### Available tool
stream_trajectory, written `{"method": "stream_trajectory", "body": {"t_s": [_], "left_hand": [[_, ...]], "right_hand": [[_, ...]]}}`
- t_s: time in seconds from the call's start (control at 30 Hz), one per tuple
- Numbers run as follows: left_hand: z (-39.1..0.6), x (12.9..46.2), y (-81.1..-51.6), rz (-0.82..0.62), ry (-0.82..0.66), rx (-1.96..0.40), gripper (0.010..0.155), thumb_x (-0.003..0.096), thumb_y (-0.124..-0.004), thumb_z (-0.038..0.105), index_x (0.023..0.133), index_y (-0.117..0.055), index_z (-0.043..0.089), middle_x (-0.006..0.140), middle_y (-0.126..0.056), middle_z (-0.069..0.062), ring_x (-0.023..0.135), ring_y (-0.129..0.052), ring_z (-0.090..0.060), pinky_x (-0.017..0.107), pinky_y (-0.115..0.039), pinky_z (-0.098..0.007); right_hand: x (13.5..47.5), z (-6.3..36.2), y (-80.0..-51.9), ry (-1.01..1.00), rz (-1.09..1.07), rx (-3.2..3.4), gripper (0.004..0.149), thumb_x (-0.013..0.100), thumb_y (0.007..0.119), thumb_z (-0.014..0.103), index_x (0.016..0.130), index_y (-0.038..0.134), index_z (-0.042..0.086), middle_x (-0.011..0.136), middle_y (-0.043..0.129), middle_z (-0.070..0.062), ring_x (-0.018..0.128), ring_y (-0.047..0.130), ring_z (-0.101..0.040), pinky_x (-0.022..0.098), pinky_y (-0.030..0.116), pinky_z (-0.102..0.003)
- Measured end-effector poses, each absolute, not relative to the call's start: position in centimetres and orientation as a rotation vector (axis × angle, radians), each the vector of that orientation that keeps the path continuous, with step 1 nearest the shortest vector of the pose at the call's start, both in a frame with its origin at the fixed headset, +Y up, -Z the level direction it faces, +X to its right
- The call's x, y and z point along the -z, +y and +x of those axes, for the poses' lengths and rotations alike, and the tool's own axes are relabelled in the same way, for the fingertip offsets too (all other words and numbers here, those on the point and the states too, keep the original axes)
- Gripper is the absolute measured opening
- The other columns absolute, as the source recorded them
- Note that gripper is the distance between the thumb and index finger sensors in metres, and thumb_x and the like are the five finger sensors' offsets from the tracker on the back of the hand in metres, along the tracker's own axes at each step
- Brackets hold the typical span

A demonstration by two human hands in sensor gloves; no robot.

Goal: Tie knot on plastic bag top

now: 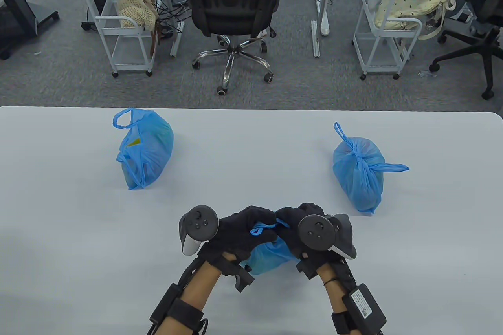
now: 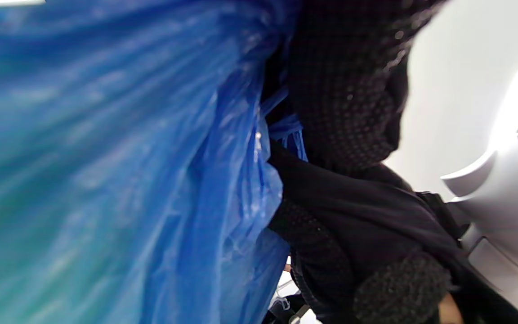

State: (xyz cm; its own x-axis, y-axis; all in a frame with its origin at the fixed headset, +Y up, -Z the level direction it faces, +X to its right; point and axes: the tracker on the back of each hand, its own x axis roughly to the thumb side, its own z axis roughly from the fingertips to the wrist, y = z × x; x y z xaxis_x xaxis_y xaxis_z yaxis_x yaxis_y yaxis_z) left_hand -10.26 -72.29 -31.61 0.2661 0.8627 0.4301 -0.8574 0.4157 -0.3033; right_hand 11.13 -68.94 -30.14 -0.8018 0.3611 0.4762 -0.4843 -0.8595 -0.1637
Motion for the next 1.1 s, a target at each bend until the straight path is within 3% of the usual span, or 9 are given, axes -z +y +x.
{"method": "stream_trajectory", "body": {"t_s": [0.17, 0.5, 0.73, 0.97, 1.1], "left_hand": [[-10.5, 31.4, -72.0, 0.091, -0.513, -1.144, 0.036, 0.0393, -0.102, 0.031, 0.073, -0.090, 0.032, 0.071, -0.102, -0.001, 0.039, -0.114, -0.007, 0.068, -0.082, -0.043], [-9.7, 29.7, -70.7, 0.391, -0.511, -0.611, 0.036, 0.0382, -0.103, 0.030, 0.071, -0.088, 0.032, 0.069, -0.100, -0.001, 0.033, -0.115, -0.006, 0.066, -0.084, -0.038], [-10.0, 29.4, -70.5, 0.467, -0.477, -0.624, 0.035, 0.0399, -0.101, 0.032, 0.072, -0.086, 0.034, 0.072, -0.099, 0.001, 0.045, -0.117, -0.004, 0.068, -0.082, -0.037], [-9.6, 28.9, -70.3, 0.533, -0.478, -0.569, 0.035, 0.0412, -0.100, 0.033, 0.073, -0.084, 0.035, 0.077, -0.097, 0.004, 0.056, -0.117, -0.004, 0.070, -0.079, -0.035], [-9.8, 29.2, -70.5, 0.476, -0.506, -0.676, 0.035, 0.0417, -0.099, 0.034, 0.073, -0.084, 0.036, 0.081, -0.095, 0.005, 0.062, -0.115, -0.005, 0.073, -0.075, -0.035]], "right_hand": [[30.0, 10.4, -68.8, -0.365, 0.643, -2.596, 0.039, 0.038, 0.099, 0.032, 0.072, 0.092, 0.015, 0.041, 0.098, -0.003, 0.050, 0.101, -0.028, 0.053, 0.070, -0.067], [30.8, 12.0, -69.4, -0.138, 0.585, -2.404, 0.047, 0.042, 0.092, 0.032, 0.085, 0.085, 0.015, 0.059, 0.098, -0.006, 0.064, 0.097, -0.033, 0.056, 0.065, -0.070], [31.2, 12.6, -69.9, -0.038, 0.511, -2.252, 0.044, 0.052, 0.072, 0.032, 0.091, 0.078, 0.013, 0.065, 0.102, -0.007, 0.072, 0.096, -0.037, 0.058, 0.062, -0.070], [31.4, 12.7, -70.1, 0.006, 0.495, -2.278, 0.047, 0.051, 0.076, 0.031, 0.093, 0.076, 0.011, 0.061, 0.104, -0.002, 0.070, 0.100, -0.033, 0.058, 0.064, -0.068], [31.4, 12.5, -70.0, -0.018, 0.462, -2.327, 0.056, 0.049, 0.081, 0.033, 0.098, 0.068, 0.008, 0.057, 0.103, 0.000, 0.066, 0.101, -0.031, 0.057, 0.067, -0.066]]}}
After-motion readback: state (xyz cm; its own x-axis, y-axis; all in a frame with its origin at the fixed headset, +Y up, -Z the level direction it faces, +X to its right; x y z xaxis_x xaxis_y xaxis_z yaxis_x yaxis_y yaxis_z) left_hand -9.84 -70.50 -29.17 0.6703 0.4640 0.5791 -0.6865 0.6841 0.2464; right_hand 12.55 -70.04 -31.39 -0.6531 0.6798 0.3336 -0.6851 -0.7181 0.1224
